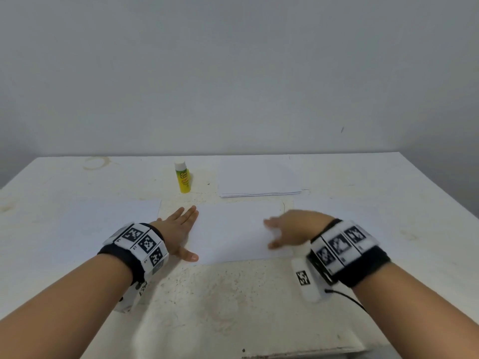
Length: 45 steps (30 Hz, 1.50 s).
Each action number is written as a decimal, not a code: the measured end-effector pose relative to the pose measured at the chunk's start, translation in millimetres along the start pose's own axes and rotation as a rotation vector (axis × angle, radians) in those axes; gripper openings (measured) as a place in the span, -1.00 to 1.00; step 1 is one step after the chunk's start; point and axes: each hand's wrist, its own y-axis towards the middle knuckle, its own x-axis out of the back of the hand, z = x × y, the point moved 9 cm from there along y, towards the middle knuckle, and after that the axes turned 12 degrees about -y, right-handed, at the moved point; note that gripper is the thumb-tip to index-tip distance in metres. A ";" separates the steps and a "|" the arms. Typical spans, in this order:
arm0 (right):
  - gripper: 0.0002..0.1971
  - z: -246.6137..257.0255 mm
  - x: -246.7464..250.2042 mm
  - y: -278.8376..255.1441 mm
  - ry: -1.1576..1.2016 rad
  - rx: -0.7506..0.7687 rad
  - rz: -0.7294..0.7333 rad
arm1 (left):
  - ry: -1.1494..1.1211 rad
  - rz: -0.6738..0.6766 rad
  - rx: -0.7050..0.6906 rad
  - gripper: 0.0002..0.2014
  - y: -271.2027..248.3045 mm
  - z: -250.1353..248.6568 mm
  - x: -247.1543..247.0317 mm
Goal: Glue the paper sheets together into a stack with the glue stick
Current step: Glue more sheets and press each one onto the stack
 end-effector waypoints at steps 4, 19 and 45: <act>-0.68 -33.6 27.2 44.6 0.109 -0.180 -0.165 | -0.004 -0.002 -0.001 0.18 2.2 1.3 -0.9; 0.05 -41.9 -3.1 47.9 -0.051 -0.089 -0.079 | 0.006 0.002 -0.002 0.17 4.4 5.0 -3.9; 0.41 -10.2 -18.5 67.3 0.029 0.022 -0.013 | -0.016 -0.025 0.006 0.18 6.6 6.3 -3.2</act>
